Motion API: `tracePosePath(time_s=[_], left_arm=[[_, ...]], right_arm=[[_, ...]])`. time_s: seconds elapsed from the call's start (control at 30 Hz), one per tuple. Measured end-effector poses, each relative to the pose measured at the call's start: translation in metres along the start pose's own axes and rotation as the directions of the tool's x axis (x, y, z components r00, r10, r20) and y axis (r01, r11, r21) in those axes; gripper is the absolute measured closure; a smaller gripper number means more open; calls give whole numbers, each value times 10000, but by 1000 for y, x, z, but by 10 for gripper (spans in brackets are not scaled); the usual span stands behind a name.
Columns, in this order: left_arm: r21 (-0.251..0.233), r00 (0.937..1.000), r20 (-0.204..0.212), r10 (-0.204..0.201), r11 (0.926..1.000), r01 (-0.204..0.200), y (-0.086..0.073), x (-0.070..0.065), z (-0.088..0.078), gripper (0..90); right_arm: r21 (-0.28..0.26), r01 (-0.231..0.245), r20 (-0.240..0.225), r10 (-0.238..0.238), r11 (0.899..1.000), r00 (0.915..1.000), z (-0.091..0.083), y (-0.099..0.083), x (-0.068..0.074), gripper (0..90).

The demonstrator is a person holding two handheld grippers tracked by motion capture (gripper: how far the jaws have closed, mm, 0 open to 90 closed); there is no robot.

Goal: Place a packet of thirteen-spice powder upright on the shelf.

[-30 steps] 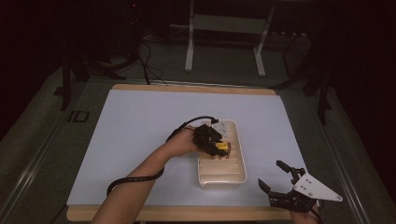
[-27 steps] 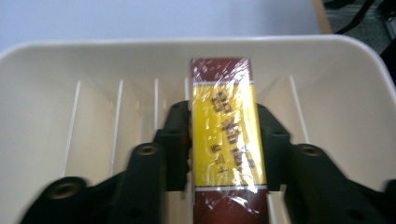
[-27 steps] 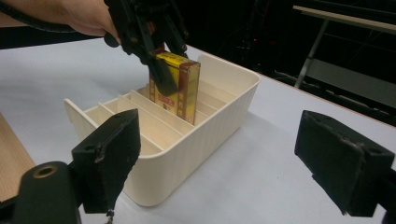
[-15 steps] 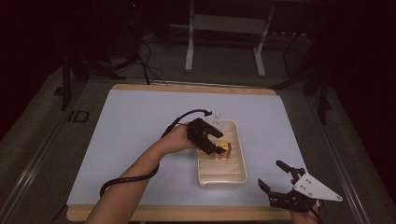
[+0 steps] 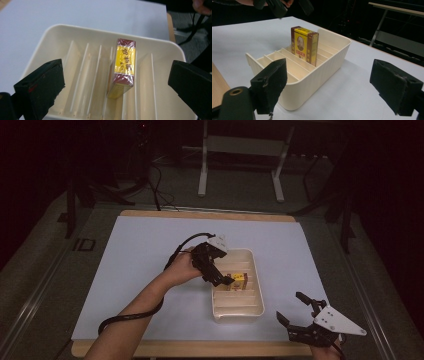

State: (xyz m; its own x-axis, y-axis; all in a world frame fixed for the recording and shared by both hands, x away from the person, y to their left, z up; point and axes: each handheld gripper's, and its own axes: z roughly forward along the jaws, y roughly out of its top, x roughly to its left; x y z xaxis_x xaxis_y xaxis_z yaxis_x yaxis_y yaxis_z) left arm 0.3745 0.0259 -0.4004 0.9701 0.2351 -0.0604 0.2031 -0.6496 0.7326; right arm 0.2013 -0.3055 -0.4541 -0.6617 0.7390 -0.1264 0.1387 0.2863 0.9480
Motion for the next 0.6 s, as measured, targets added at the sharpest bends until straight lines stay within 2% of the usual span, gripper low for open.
tracePosePath(time_s=[0.13,0.4,0.53,0.6], left_arm=[[-478,9982,-357,-475,9978,458,-6,2,-17,7],[-526,9911,-1093,-765,9961,711,-24,-1,-44,7],[-721,9875,-1200,-1021,9930,939,-32,-4,-52,7],[-692,9833,-1406,-1158,9919,1069,-41,-6,-58,7]], right_arm=[[-15,20,-6,-20,10000,10000,0,0,0,145],[-12,52,23,-52,10000,10000,0,1,0,145],[-29,46,56,-46,10000,10000,0,1,0,144],[0,21,82,-21,10000,10000,0,0,0,144]])
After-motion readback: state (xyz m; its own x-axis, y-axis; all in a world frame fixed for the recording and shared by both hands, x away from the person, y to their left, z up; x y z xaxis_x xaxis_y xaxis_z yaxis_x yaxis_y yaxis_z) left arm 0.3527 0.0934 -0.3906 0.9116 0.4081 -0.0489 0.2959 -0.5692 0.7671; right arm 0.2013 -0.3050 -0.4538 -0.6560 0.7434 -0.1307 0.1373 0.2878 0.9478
